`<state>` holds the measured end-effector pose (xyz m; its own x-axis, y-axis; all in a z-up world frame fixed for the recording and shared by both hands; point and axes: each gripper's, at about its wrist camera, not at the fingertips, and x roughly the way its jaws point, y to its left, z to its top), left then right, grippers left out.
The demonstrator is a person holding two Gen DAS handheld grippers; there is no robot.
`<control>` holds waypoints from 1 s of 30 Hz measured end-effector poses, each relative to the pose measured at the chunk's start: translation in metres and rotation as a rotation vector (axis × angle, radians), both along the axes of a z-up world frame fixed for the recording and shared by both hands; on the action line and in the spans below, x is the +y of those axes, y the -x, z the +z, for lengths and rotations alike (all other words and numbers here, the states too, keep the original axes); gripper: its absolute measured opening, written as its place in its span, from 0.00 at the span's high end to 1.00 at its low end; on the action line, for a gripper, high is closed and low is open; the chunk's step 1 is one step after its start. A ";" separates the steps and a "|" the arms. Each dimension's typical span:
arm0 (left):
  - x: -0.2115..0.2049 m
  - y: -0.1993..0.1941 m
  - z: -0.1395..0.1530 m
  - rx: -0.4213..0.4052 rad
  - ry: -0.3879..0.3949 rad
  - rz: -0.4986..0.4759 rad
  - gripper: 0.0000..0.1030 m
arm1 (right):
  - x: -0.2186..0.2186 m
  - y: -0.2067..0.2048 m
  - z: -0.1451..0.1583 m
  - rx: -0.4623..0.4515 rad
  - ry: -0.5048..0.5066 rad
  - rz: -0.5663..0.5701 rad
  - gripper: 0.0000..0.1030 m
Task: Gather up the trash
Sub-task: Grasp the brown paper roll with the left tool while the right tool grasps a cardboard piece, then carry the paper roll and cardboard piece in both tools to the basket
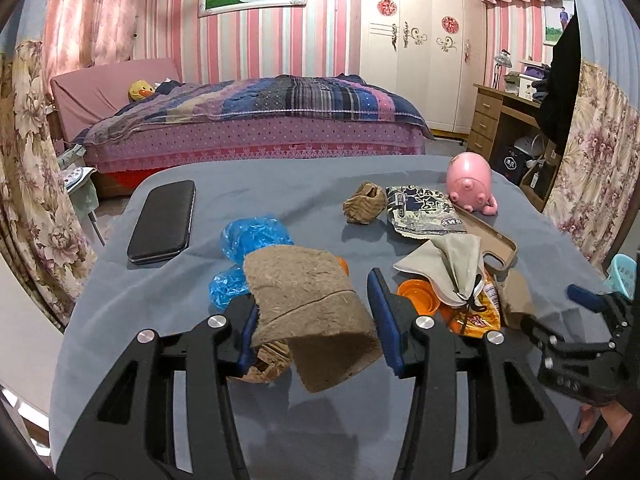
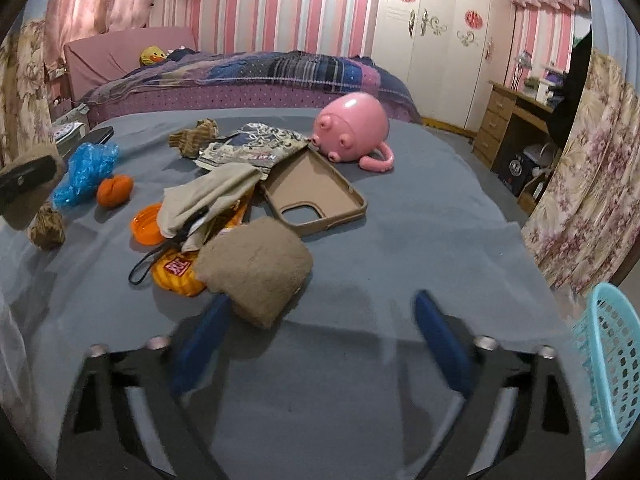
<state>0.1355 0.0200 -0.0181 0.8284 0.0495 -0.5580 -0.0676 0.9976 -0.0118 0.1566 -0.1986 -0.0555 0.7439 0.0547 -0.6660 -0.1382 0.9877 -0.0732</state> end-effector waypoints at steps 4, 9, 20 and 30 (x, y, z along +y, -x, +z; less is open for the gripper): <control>-0.003 0.001 0.004 -0.009 -0.012 0.001 0.54 | -0.002 -0.007 0.000 0.021 -0.047 0.029 0.55; -0.008 0.005 0.009 -0.019 -0.034 -0.002 0.54 | 0.000 -0.006 0.004 0.007 -0.055 0.087 0.88; -0.031 0.012 0.017 -0.021 -0.047 -0.024 0.54 | -0.036 0.017 0.031 -0.050 -0.067 0.087 0.95; -0.066 0.014 0.027 -0.032 -0.070 -0.069 0.54 | -0.092 0.039 0.056 -0.122 -0.046 0.023 0.95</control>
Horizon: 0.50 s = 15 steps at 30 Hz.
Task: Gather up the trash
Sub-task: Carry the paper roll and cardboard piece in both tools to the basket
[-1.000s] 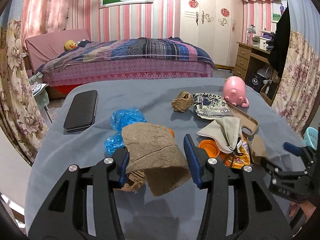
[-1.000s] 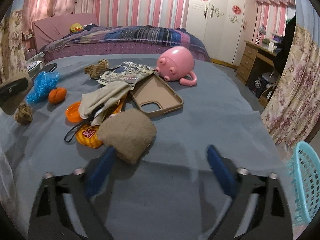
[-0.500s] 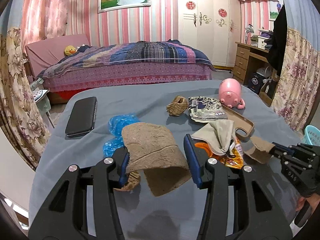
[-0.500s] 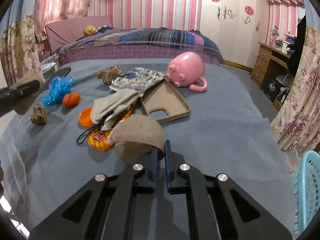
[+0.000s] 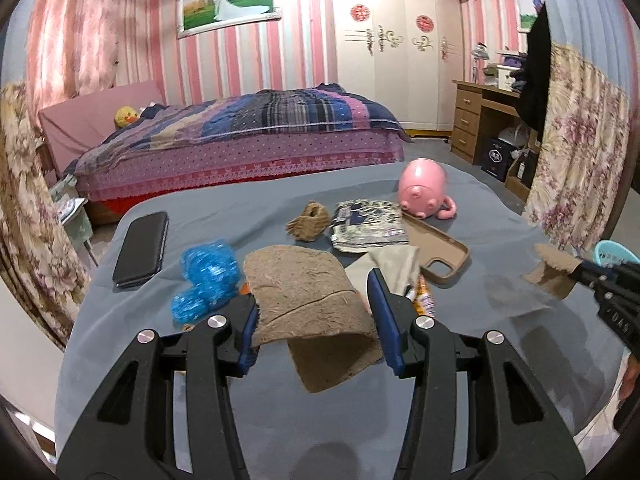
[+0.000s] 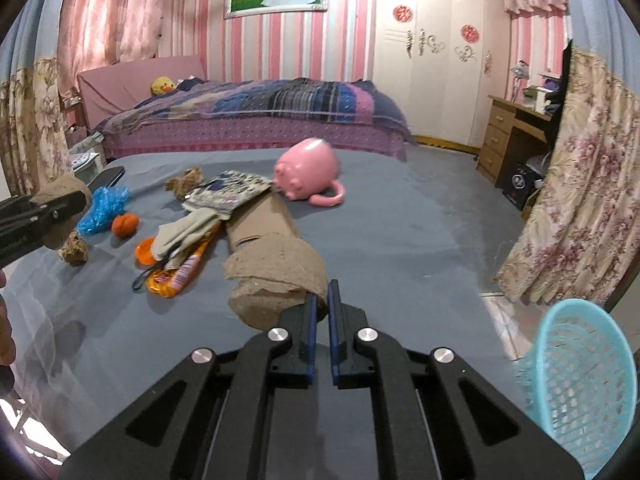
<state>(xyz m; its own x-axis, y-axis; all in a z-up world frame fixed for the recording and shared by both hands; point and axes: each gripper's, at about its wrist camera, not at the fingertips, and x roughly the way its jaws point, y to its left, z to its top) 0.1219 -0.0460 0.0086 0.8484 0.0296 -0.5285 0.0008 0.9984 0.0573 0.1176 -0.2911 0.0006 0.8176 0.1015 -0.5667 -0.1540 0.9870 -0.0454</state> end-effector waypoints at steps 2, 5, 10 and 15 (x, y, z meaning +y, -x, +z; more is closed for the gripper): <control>-0.012 -0.002 0.002 0.001 0.002 -0.018 0.54 | -0.014 0.005 0.004 -0.012 0.006 -0.022 0.95; -0.030 -0.007 0.004 0.007 0.016 -0.049 0.54 | -0.043 0.012 0.012 -0.038 0.016 -0.070 0.95; -0.068 -0.015 0.006 0.006 0.015 -0.118 0.54 | -0.088 0.023 0.020 -0.063 0.008 -0.163 0.95; -0.113 -0.025 0.009 0.007 0.042 -0.203 0.54 | -0.147 0.041 0.027 -0.082 0.014 -0.277 0.95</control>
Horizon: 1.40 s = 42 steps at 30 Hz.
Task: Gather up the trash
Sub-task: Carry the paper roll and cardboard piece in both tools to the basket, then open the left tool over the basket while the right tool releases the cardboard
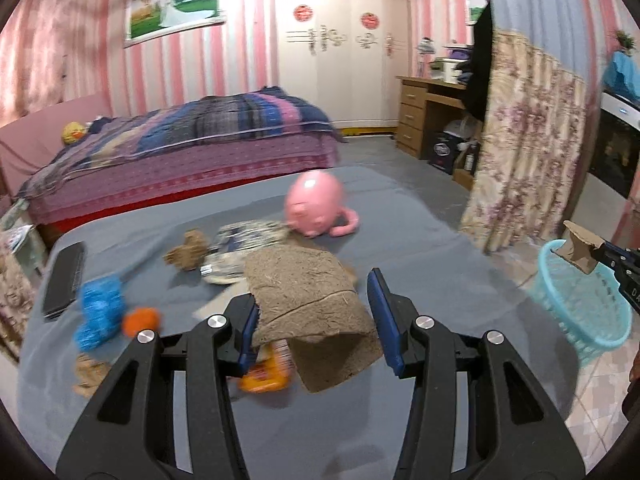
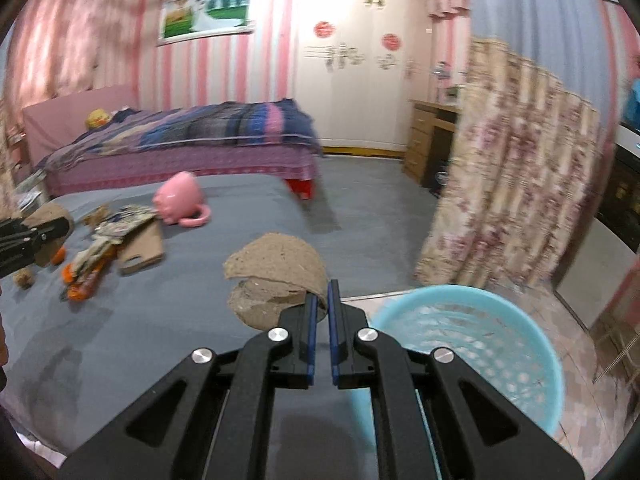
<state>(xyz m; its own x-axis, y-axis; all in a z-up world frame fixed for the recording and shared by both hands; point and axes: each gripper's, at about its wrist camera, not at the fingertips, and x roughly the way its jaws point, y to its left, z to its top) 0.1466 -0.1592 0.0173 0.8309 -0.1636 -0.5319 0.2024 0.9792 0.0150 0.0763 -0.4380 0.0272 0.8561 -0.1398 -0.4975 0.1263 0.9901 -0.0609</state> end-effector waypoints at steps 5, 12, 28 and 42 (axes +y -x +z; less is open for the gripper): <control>-0.054 -0.005 -0.004 0.006 0.002 -0.102 0.54 | -0.054 0.021 -0.002 -0.008 -0.010 -0.113 0.95; -0.128 -0.006 -0.013 0.014 -0.003 -0.232 0.54 | -0.110 0.042 -0.017 0.000 -0.012 -0.244 0.95; -0.282 0.016 -0.029 0.026 0.013 -0.491 0.54 | -0.159 0.060 -0.046 0.015 -0.058 -0.336 0.95; -0.295 0.000 -0.029 0.007 -0.009 -0.472 0.15 | -0.164 0.055 -0.054 0.027 -0.070 -0.346 0.95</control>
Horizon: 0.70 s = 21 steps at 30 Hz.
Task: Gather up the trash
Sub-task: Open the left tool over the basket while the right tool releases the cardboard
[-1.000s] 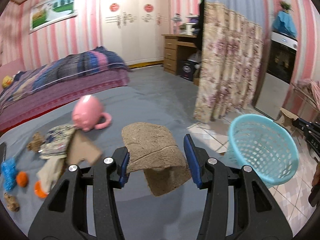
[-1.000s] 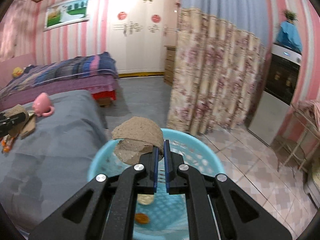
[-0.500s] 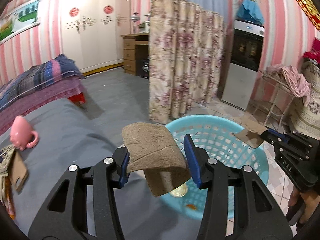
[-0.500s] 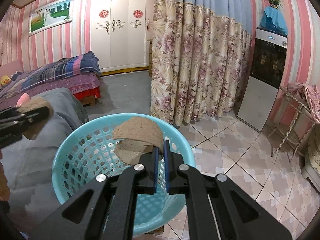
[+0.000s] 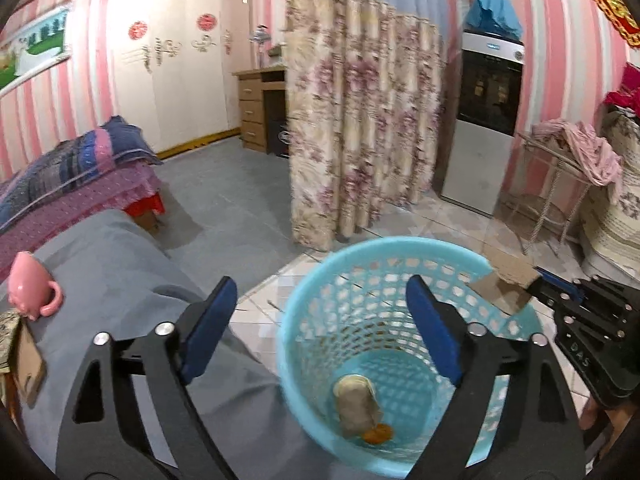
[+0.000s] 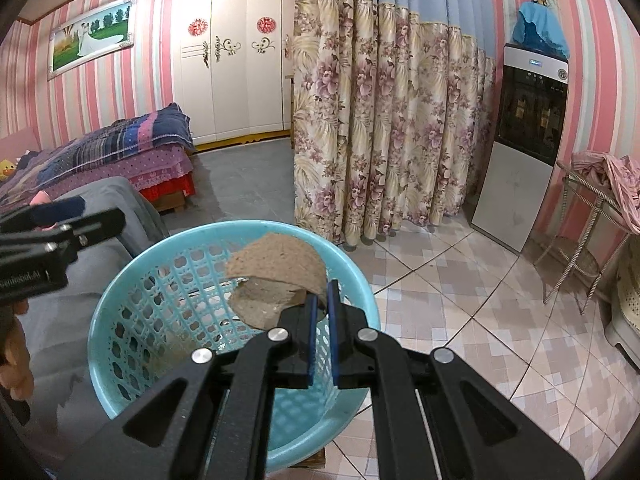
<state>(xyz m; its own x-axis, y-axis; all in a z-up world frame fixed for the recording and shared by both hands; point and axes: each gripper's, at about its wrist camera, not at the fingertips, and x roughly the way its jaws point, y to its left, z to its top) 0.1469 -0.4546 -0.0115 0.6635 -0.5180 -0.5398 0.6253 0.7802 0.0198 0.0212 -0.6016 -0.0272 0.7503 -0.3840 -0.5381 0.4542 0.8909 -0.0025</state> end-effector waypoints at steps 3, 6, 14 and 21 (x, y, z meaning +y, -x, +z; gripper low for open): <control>0.020 -0.009 -0.001 0.009 0.008 0.044 0.13 | 0.001 -0.002 -0.002 0.001 -0.003 0.001 0.95; 0.037 -0.015 -0.003 0.014 0.003 0.081 0.13 | 0.005 -0.007 -0.005 0.006 -0.006 0.003 0.95; 0.070 -0.018 -0.001 -0.005 -0.015 0.144 0.12 | 0.019 -0.022 -0.009 0.037 -0.016 0.009 0.93; 0.095 -0.014 0.007 -0.026 -0.011 0.178 0.09 | 0.031 -0.028 -0.007 0.044 -0.008 0.008 0.43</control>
